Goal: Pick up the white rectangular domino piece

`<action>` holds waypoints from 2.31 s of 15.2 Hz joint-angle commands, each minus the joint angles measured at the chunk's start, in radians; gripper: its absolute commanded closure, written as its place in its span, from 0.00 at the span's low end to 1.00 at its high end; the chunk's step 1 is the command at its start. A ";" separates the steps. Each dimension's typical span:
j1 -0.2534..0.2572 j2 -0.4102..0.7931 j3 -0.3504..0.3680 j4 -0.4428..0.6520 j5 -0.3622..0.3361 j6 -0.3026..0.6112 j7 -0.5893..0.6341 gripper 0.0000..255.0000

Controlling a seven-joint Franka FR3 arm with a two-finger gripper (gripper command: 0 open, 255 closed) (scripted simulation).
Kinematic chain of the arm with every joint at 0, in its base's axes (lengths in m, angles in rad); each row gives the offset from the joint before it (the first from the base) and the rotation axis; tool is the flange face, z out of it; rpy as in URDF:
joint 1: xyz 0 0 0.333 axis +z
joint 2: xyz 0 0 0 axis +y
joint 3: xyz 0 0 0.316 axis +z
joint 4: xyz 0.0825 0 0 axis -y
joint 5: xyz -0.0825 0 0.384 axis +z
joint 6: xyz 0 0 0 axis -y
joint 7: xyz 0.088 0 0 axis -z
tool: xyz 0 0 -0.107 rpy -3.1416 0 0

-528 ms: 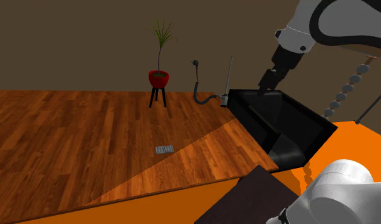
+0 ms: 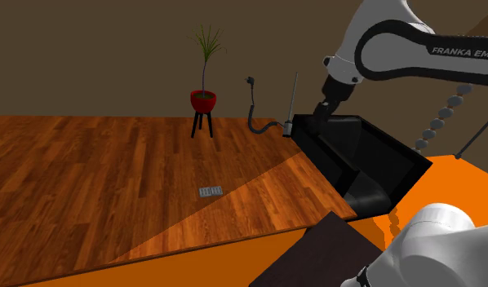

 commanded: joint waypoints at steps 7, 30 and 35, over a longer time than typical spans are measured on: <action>0.062 0.250 -0.039 -0.007 0.008 0.242 -0.136 0.00; 0.153 1.069 0.017 0.344 0.129 0.649 -0.549 0.00; 0.160 1.243 0.052 0.478 0.122 0.675 -0.610 0.00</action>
